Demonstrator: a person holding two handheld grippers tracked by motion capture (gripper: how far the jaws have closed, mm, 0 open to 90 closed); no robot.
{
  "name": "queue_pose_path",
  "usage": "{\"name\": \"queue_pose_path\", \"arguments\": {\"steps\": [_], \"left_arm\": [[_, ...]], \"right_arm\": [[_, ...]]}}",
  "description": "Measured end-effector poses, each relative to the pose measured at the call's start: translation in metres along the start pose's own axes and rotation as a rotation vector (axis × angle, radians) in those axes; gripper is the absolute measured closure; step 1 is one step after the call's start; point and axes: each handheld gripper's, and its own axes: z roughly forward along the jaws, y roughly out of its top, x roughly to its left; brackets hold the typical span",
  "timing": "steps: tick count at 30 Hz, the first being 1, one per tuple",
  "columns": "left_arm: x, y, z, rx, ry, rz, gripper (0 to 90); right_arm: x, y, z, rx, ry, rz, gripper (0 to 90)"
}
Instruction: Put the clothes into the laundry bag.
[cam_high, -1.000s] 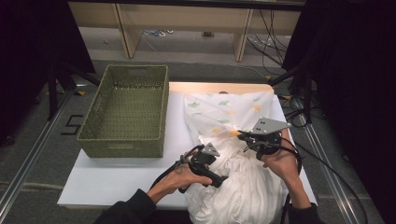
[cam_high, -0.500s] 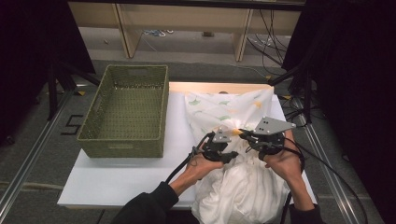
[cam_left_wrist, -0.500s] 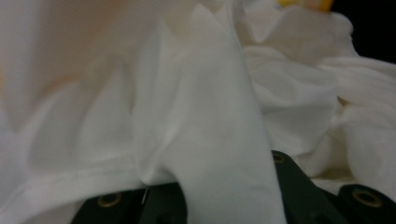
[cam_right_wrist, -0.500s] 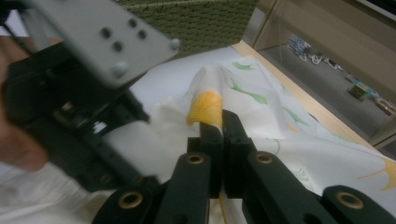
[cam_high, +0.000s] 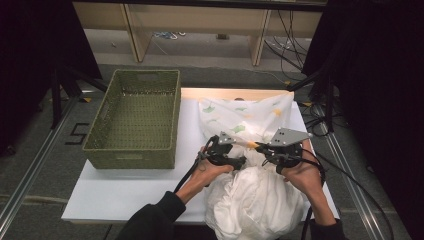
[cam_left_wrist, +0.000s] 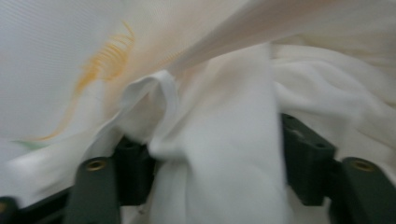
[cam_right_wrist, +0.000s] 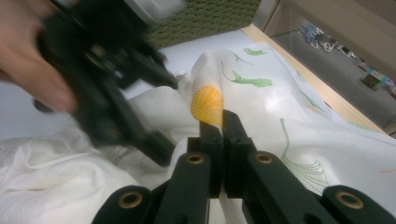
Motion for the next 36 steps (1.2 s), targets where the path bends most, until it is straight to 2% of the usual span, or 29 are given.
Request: {"name": "queue_pose_path", "arguments": {"steps": [1, 3, 4, 5, 6, 7, 8, 9, 10, 12, 13, 14, 15, 16, 18, 20, 21, 25, 27, 28, 29, 30, 31, 33, 34, 36], "left_arm": [[0.000, 0.000, -0.010, -0.001, 0.021, 0.006, 29.1], [0.003, -0.002, -0.026, -0.008, 0.037, 0.028, 26.2], [0.007, -0.003, -0.034, -0.009, 0.064, 0.045, 23.3], [0.011, -0.004, -0.037, -0.017, 0.081, 0.069, 20.3], [0.016, -0.005, -0.036, -0.014, 0.084, 0.074, 18.3], [0.019, -0.005, -0.034, -0.011, 0.083, 0.065, 18.0], [0.024, -0.006, -0.030, -0.006, 0.072, 0.037, 17.9], [0.026, -0.007, -0.025, -0.003, 0.052, 0.018, 17.9], [0.028, -0.008, -0.020, -0.001, 0.026, 0.016, 19.8], [0.026, -0.009, -0.012, -0.009, -0.019, 0.014, 31.2], [0.021, -0.009, -0.008, -0.014, -0.065, 0.018, 38.5], [0.017, -0.009, -0.006, -0.005, -0.112, 0.044, 49.1], [0.013, -0.008, -0.003, -0.010, -0.117, 0.049, 58.5], [0.010, -0.007, 0.001, -0.008, -0.146, 0.060, 64.9], [0.002, -0.005, 0.009, -0.019, -0.177, 0.049, 78.0], [-0.007, 0.000, 0.017, -0.042, -0.167, 0.040, 81.8], [-0.009, 0.002, 0.019, -0.050, -0.148, 0.030, 83.1], [-0.004, 0.017, 0.026, -0.094, -0.073, -0.014, 84.6], [0.004, 0.020, 0.030, -0.091, -0.026, -0.005, 84.6], [0.009, 0.019, 0.033, -0.078, -0.007, -0.030, 84.4], [0.016, 0.014, 0.035, -0.039, -0.019, -0.091, 83.5], [0.018, 0.011, 0.034, -0.020, -0.045, -0.100, 78.4], [0.018, 0.009, 0.031, -0.006, -0.058, -0.103, 69.1], [0.015, 0.006, 0.022, -0.004, -0.068, -0.106, 54.8], [0.014, 0.004, 0.012, 0.002, -0.089, -0.091, 48.7], [0.012, 0.000, -0.006, -0.010, -0.068, -0.071, 35.6]], "right_arm": [[0.000, 0.000, 0.000, -0.002, -0.004, -0.003, 90.0], [-0.001, 0.001, -0.001, -0.009, -0.005, -0.004, 90.0], [-0.001, 0.001, -0.001, -0.011, -0.008, -0.004, 90.0], [-0.001, 0.001, -0.002, -0.009, -0.009, -0.001, 90.0], [0.000, 0.001, -0.002, -0.007, -0.007, 0.002, 90.0], [0.000, 0.002, -0.001, -0.008, -0.008, 0.003, 90.0], [0.000, 0.002, -0.001, -0.007, -0.007, 0.004, 90.0], [0.000, 0.003, -0.001, -0.008, -0.010, -0.004, 90.0], [0.001, 0.003, -0.001, -0.006, -0.009, -0.006, 90.0], [0.002, 0.003, 0.000, -0.007, -0.005, -0.010, 90.0], [0.001, 0.003, 0.000, -0.004, -0.001, -0.004, 90.0], [0.000, 0.003, 0.001, -0.007, -0.003, -0.011, 90.0], [0.000, 0.002, 0.002, -0.007, 0.002, -0.002, 90.0], [0.000, 0.002, 0.002, -0.008, 0.000, -0.003, 90.0], [0.001, 0.002, 0.002, -0.008, 0.002, -0.002, 90.0], [0.001, 0.003, 0.000, -0.011, 0.005, 0.000, 90.0], [0.002, 0.003, -0.001, -0.013, 0.003, 0.003, 90.0], [0.002, 0.005, -0.004, -0.021, 0.006, -0.007, 90.0], [0.003, 0.005, -0.005, -0.016, 0.006, -0.002, 90.0], [0.002, 0.005, -0.005, -0.016, 0.010, -0.013, 90.0], [0.002, 0.005, -0.005, -0.012, 0.009, -0.008, 90.0], [0.001, 0.003, -0.004, -0.009, 0.008, -0.009, 90.0], [0.001, 0.002, -0.003, -0.008, 0.008, -0.006, 90.0], [0.000, 0.001, -0.002, -0.004, 0.010, -0.004, 90.0], [0.000, 0.000, -0.002, -0.002, 0.010, 0.003, 90.0], [-0.001, 0.000, -0.002, -0.003, 0.009, -0.002, 90.0]]}}
